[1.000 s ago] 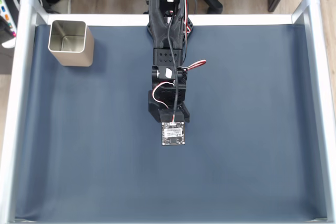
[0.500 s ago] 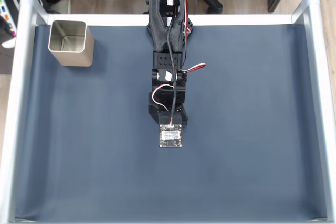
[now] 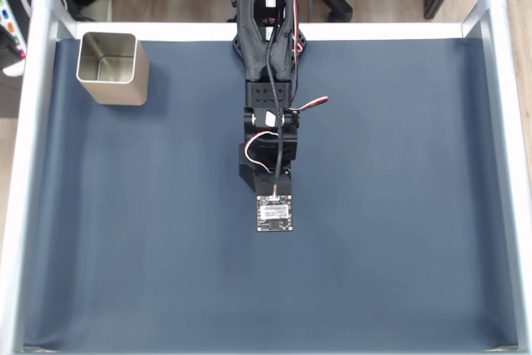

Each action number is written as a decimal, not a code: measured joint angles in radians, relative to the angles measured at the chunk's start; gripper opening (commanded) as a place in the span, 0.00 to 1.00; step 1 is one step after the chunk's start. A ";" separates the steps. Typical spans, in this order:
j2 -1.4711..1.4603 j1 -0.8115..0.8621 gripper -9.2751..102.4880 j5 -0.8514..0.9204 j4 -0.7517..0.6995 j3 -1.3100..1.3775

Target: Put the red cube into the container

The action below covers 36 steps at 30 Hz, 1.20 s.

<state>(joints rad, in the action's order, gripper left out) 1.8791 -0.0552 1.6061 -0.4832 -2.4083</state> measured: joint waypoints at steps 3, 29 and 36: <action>0.023 0.003 0.08 0.000 0.000 0.000; 0.466 0.531 0.08 -0.106 -1.012 0.463; 0.538 0.914 0.08 0.054 -1.031 0.463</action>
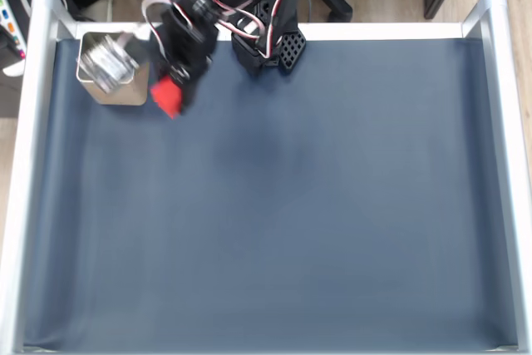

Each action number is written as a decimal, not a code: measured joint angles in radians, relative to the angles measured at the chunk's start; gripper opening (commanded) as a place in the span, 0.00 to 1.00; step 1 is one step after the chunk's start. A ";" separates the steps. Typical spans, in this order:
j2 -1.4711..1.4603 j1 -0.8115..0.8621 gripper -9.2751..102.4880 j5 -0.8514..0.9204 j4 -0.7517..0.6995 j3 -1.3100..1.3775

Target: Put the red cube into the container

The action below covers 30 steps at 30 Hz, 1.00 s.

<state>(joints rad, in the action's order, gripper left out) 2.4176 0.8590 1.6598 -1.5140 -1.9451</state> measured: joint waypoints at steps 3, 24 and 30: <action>0.014 0.123 0.08 0.069 0.002 0.000; -0.225 0.491 0.08 0.080 0.479 -0.150; -0.279 0.491 0.10 0.029 0.565 -0.167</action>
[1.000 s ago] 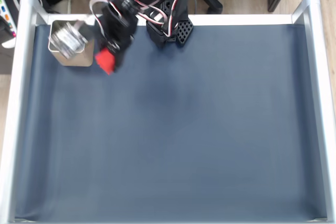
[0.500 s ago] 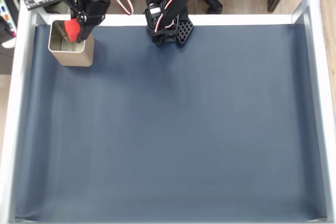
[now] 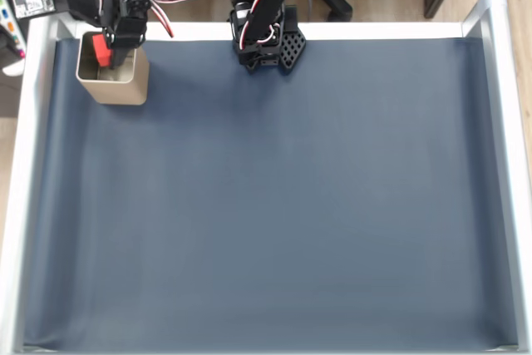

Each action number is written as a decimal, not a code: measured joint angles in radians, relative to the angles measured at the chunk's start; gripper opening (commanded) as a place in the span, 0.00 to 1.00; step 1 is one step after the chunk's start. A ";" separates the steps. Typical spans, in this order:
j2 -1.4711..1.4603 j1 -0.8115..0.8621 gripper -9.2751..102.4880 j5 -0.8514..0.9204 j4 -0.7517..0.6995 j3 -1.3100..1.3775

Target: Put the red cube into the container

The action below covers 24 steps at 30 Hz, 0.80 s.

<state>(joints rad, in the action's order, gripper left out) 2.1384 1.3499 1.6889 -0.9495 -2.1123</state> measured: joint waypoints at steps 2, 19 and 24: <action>-0.015 0.000 0.11 -0.020 0.020 0.000; -0.021 0.000 0.30 -0.069 0.058 -0.006; -0.021 0.000 0.33 -0.078 0.078 -0.028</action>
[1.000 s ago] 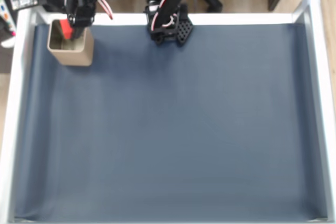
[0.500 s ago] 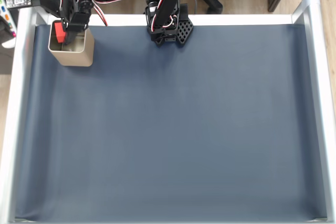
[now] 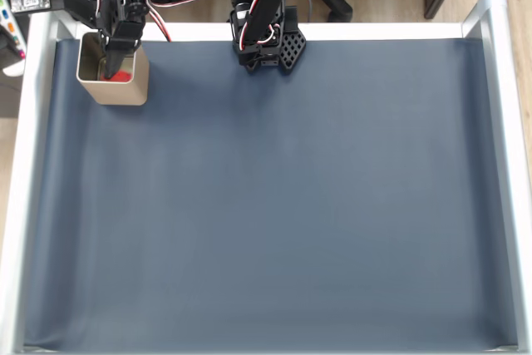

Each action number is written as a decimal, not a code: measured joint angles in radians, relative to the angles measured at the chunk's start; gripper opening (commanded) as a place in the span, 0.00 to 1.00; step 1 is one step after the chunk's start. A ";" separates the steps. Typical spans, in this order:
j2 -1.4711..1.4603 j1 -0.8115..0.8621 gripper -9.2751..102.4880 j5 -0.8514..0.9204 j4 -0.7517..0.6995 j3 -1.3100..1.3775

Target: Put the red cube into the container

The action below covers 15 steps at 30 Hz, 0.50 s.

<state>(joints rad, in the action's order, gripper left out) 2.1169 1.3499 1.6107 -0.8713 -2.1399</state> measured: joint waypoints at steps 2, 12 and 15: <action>0.000 0.000 0.33 -0.005 0.009 -0.003; 0.000 0.009 0.30 -0.017 0.021 -0.003; 0.003 0.006 0.23 -0.020 0.026 -0.003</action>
<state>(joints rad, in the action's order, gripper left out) 2.1200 1.3560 1.5907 -0.8452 -2.1430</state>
